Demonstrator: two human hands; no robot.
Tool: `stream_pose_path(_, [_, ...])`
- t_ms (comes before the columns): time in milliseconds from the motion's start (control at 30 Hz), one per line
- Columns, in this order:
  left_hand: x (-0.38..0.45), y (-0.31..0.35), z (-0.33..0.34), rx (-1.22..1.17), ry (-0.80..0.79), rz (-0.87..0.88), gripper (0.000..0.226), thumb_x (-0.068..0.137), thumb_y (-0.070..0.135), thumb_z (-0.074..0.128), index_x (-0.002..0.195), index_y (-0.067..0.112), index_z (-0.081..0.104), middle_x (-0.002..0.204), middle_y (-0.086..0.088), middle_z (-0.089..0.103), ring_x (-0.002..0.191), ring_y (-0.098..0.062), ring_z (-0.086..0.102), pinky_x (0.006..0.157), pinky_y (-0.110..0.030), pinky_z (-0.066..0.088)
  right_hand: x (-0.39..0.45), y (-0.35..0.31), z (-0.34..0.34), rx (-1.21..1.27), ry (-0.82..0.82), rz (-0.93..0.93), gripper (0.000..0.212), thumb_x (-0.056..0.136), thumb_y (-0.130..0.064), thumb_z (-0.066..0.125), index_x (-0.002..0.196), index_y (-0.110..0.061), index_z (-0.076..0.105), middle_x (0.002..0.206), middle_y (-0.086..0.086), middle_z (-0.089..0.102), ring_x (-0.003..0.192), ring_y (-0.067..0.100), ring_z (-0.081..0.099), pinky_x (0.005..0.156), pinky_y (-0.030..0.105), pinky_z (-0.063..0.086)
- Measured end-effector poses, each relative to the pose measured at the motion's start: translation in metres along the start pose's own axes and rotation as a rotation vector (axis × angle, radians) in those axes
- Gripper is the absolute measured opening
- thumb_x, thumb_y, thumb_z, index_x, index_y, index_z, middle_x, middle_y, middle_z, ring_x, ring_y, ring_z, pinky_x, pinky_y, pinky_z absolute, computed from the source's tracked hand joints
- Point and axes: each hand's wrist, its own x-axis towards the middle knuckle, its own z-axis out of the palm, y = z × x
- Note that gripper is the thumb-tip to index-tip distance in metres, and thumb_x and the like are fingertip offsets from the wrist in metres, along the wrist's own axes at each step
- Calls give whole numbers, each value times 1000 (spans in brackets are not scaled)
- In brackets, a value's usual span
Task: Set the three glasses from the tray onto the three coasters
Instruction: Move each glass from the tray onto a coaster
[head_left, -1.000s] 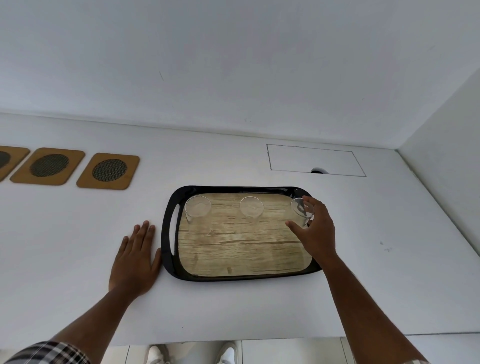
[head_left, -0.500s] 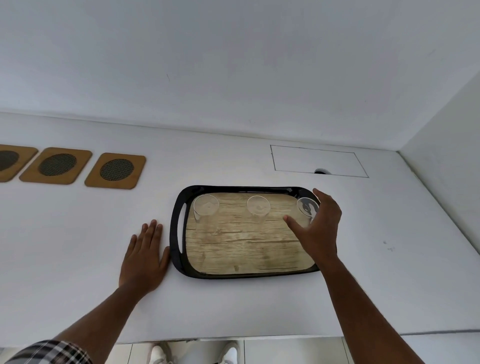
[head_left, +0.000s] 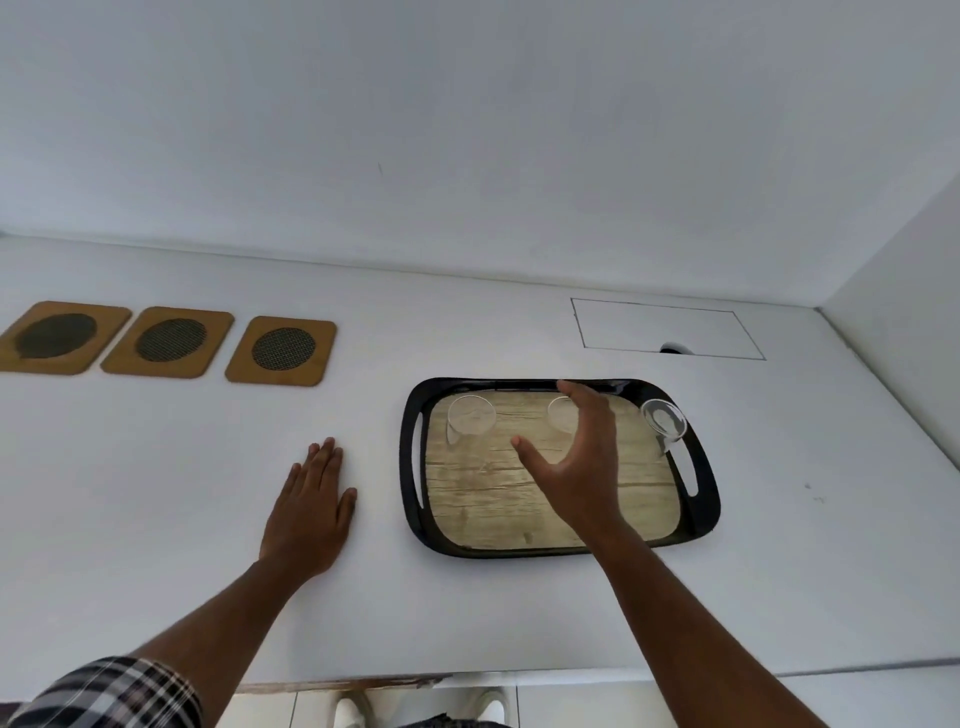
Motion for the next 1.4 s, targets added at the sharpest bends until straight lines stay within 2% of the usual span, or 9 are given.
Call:
stream_pose_path(200, [1, -43, -19, 1, -11, 3, 65, 104, 40, 32, 158, 8, 18, 169, -7, 11, 156, -20, 5, 127, -38, 8, -8, -24, 43, 129, -111, 134, 86, 76, -31, 92, 146, -14, 46, 138, -4, 53, 129, 8, 54, 107, 19, 44])
stream_pose_path(467, [-3, -59, -22, 24, -21, 54, 81, 94, 58, 11, 159, 10, 14, 169, -5, 9, 156, -18, 1, 127, -39, 7, -19, -27, 87, 189, -111, 348, 91, 73, -31, 95, 149, -14, 47, 146, 0, 56, 129, 16, 59, 111, 33, 49])
stream_pose_path(567, [-4, -59, -19, 36, -28, 52, 80, 95, 58, 10, 160, 11, 12, 169, -3, 6, 156, -17, -1, 127, -39, 7, -23, -25, 95, 214, -110, 407, 96, 72, -33, 96, 151, -15, 45, 146, 2, 58, 129, 16, 59, 108, 23, 46])
stream_pose_path(733, [-4, -57, -19, 36, -17, 49, 78, 96, 56, 15, 159, 11, 16, 169, -4, 11, 156, -17, 3, 127, -39, 9, -24, -19, 103, 247, -98, 451, 88, 68, -32, 98, 142, -23, 51, 133, -5, 64, 119, 10, 62, 90, 1, 42])
stream_pose_path(933, [-3, -55, -20, 53, -40, 44, 82, 93, 58, 9, 159, 10, 12, 169, -4, 6, 155, -18, 0, 127, -38, 6, -18, -8, 103, 267, -111, 452, 80, 67, -35, 98, 133, -30, 53, 121, -12, 66, 115, 9, 64, 92, 10, 45])
stream_pose_path(1033, [-2, -56, -22, 62, -84, 47, 86, 90, 62, 4, 159, 11, 6, 168, -2, -3, 155, -18, -5, 126, -36, 2, -16, -1, 103, 275, -114, 449, 71, 69, -32, 96, 128, -31, 56, 114, -8, 69, 110, 18, 67, 92, 18, 49])
stream_pose_path(1133, [1, -59, -26, 64, -108, 42, 82, 96, 62, 15, 160, 12, 4, 168, -1, -6, 156, -18, -6, 127, -36, 3, -14, 2, 102, 293, -116, 443, 67, 70, -29, 96, 125, -31, 58, 111, -5, 70, 107, 21, 67, 92, 23, 52])
stream_pose_path(1233, [1, -62, -28, 54, -100, 24, 74, 104, 50, 34, 160, 12, 5, 169, -2, -1, 156, -17, -4, 127, -35, 5, -12, 1, 99, 328, -119, 437, 66, 70, -26, 97, 123, -31, 58, 113, -13, 70, 109, 6, 67, 95, 20, 51])
stream_pose_path(1400, [2, -80, -34, 39, -66, -11, 73, 104, 49, 34, 160, 14, 3, 169, 0, -1, 156, -16, -4, 127, -35, 5, -6, -12, 98, 355, -108, 455, 66, 70, -21, 97, 125, -27, 59, 114, -18, 68, 104, -11, 66, 90, 7, 47])
